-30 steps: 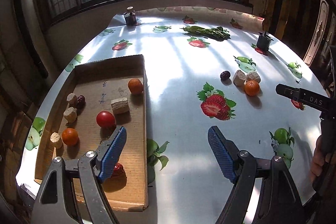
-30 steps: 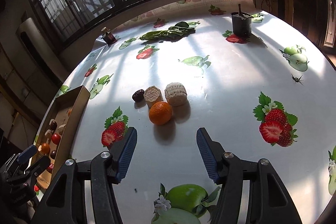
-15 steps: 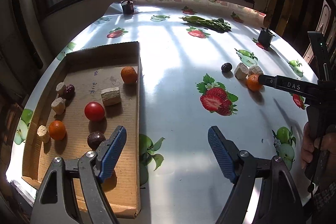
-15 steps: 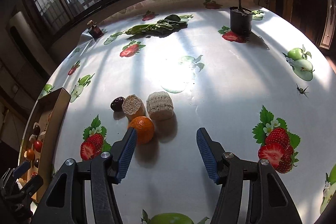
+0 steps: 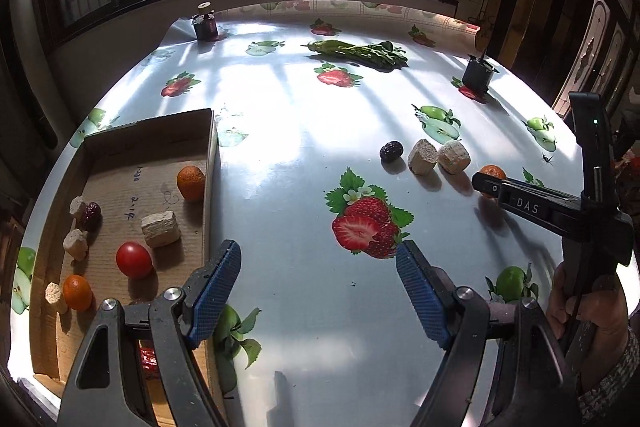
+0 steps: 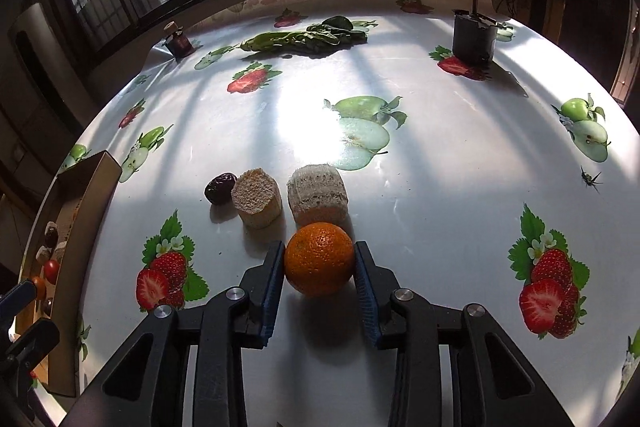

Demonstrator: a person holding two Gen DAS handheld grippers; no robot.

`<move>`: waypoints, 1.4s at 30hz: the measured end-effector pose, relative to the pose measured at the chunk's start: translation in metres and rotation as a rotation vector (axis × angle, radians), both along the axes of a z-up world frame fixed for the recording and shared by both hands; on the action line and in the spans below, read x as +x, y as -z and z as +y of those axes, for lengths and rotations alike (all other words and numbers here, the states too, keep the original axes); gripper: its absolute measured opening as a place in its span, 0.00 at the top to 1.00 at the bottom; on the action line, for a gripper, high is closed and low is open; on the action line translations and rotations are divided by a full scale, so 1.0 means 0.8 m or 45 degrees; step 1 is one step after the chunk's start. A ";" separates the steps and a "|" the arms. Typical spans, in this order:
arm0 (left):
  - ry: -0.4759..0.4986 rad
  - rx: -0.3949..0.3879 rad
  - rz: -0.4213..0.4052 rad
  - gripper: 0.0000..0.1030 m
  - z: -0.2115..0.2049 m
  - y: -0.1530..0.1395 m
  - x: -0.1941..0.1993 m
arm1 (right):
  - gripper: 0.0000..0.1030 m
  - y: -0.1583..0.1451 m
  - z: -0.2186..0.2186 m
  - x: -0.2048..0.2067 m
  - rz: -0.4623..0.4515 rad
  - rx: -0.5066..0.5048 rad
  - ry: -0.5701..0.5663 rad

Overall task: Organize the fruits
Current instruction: 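Grasp a mandarin with right tool while left tool grasps a round yam slice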

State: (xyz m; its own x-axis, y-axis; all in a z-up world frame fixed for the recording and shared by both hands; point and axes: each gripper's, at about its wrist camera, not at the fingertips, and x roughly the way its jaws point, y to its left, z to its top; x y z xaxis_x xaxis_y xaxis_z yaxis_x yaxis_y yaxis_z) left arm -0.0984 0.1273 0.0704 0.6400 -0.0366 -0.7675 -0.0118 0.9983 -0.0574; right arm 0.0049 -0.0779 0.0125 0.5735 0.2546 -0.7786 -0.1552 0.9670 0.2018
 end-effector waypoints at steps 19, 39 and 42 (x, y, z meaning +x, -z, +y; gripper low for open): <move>0.377 -0.046 0.017 0.60 -0.107 0.049 0.152 | 0.64 0.013 -0.087 0.003 0.035 0.294 0.159; 0.343 -0.048 0.045 0.72 -0.113 0.044 0.121 | 0.65 0.009 -0.056 -0.003 -0.015 0.158 0.063; 0.342 -0.091 0.001 0.72 -0.101 0.025 0.092 | 0.65 0.007 -0.055 -0.004 -0.028 0.156 0.061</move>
State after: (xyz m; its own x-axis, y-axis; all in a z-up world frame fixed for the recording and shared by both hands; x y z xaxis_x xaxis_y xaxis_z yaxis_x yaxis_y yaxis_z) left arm -0.0248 0.0463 0.0505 0.5994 -0.2591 -0.7573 0.2527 0.9590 -0.1281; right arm 0.0014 -0.1222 0.0065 0.6036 0.3192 -0.7306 -0.1153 0.9417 0.3162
